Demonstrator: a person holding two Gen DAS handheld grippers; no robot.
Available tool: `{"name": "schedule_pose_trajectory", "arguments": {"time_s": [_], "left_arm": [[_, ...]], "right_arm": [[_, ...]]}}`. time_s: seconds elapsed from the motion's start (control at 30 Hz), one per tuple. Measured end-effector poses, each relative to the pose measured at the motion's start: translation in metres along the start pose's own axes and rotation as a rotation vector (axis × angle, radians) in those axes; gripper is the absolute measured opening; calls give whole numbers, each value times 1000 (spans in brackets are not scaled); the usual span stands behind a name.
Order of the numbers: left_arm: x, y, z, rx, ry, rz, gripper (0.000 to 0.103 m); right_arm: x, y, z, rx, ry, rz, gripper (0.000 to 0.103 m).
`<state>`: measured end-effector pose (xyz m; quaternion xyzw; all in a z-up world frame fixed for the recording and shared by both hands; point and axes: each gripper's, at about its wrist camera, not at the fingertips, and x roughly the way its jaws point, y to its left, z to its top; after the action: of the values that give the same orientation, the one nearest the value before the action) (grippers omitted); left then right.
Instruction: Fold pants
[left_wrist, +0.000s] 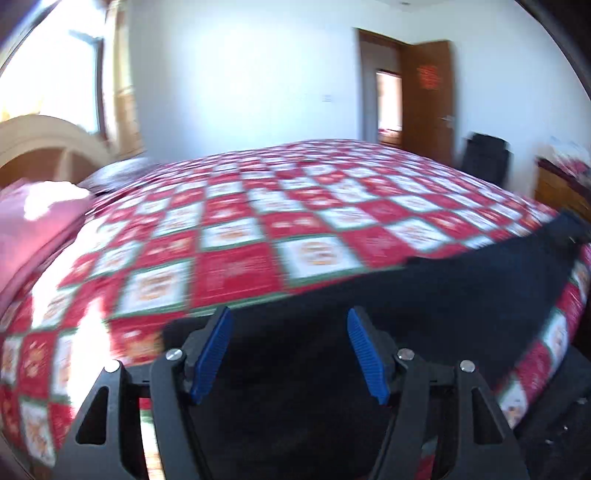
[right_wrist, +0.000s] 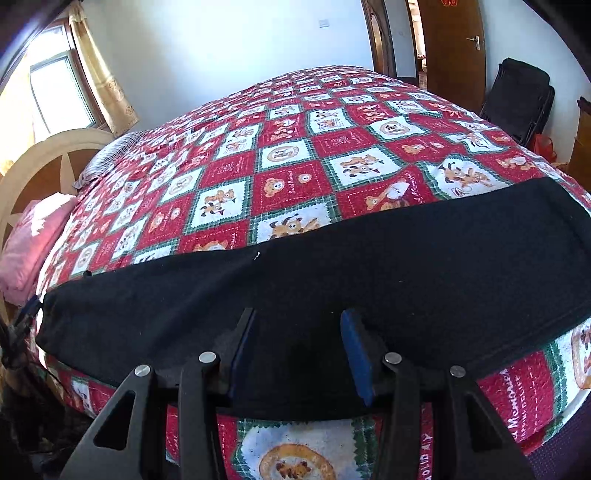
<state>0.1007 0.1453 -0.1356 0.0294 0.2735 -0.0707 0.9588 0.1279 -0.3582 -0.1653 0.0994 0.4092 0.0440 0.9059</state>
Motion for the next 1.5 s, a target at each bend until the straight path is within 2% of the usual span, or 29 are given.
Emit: {"name": "schedule_pose_trajectory", "arguments": {"time_s": [0.1,0.2,0.37,0.43,0.53,0.7,0.73,0.77,0.83,0.93,1.03,1.17,1.3,1.4,1.5], "left_arm": [[8,33,-13,-88,59,31,68],[21,43,-30,-140,106,11,66],[29,46,-38,-183,100,9,65],[27,52,-36,-204,104,15,60],[27,59,-37,-237,110,-18,60],[30,57,-37,-244,114,-16,60],[30,56,-36,-246,113,-20,55],[28,54,-36,-243,107,-33,40],[26,47,-35,-228,99,-57,26],[26,43,-33,-216,91,-58,24],[24,56,-35,-298,73,-85,23],[18,60,-32,-295,58,-68,23],[12,65,-24,-289,36,-36,23],[3,85,-21,-297,16,31,23],[-5,115,-24,-348,8,64,23]], "right_arm": [[0,5,-1,-20,-8,-14,49],[2,8,-3,-31,-12,-22,49],[3,11,-6,-42,-25,-35,51],[4,12,-7,-49,-29,-38,52],[5,16,-9,-67,-36,-51,54],[5,17,-10,-73,-44,-57,56],[5,17,-10,-70,-46,-55,56],[5,16,-10,-64,-50,-50,56],[5,14,-10,-54,-57,-42,56],[5,14,-10,-47,-65,-36,56],[4,14,-11,-48,-72,-38,56],[1,17,-11,-44,-84,-30,56],[-1,27,-14,-59,-80,13,56],[-1,40,-18,-93,-67,40,56],[5,53,-24,-112,-41,64,56]]}}
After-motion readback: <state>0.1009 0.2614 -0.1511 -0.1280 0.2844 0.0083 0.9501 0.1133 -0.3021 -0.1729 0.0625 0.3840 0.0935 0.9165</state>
